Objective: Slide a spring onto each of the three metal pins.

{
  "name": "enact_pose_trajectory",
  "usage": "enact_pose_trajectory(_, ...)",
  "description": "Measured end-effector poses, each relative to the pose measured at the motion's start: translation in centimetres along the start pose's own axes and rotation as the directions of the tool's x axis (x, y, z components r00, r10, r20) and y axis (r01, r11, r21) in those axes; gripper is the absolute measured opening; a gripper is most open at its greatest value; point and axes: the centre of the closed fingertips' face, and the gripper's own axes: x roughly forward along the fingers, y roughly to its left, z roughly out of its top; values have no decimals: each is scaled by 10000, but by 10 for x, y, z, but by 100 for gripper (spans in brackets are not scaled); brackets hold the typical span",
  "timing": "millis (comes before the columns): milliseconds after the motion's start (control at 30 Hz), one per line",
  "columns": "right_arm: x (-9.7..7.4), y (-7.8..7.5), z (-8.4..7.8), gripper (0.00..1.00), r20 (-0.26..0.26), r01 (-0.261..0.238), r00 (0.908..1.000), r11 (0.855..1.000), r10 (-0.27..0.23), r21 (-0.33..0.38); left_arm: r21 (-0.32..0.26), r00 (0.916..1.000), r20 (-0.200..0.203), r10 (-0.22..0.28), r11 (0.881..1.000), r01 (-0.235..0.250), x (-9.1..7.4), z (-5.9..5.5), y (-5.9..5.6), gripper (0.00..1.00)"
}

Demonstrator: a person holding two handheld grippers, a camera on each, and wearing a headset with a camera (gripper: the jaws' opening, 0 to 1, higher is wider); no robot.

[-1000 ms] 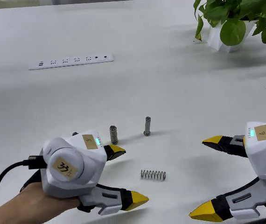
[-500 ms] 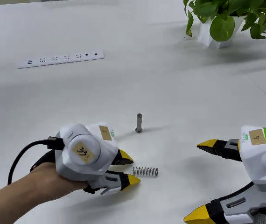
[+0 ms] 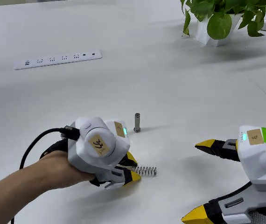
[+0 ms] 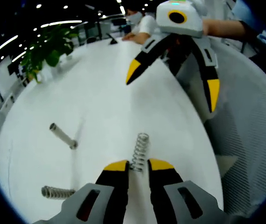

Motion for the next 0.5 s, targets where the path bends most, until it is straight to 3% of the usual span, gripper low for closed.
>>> enact_pose_trajectory(500, 2, 7, -2, 95, -63, -148, 9999, 9999, 148, 62, 545, 9956, -913, -218, 9982, 269, 0, -2, 0, 12)
